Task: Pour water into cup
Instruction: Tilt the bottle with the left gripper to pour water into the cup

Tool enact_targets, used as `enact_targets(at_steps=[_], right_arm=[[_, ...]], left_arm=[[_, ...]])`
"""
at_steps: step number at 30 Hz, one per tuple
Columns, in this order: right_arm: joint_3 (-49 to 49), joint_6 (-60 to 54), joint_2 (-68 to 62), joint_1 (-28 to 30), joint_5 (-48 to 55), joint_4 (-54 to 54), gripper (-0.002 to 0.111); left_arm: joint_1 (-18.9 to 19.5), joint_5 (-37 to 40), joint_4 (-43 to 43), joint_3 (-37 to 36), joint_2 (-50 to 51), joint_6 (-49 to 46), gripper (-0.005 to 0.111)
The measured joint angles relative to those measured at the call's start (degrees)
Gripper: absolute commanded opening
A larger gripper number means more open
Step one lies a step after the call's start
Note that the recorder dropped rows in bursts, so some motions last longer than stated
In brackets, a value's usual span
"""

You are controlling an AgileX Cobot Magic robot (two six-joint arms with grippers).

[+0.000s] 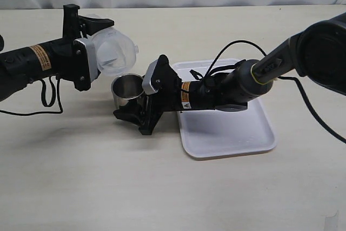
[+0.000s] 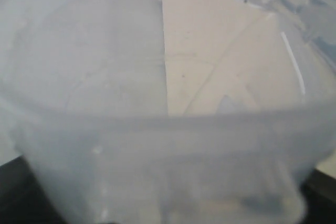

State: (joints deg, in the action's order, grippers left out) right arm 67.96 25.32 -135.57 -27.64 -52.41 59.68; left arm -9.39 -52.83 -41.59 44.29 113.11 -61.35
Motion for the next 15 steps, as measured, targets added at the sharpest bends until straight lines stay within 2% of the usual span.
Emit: enact_targets(at_steps=[15], right_arm=[[0.0, 0.0, 0.0, 0.0, 0.0, 0.0, 0.004]], left_arm=[[0.0, 0.0, 0.0, 0.0, 0.0, -2.9, 0.0]])
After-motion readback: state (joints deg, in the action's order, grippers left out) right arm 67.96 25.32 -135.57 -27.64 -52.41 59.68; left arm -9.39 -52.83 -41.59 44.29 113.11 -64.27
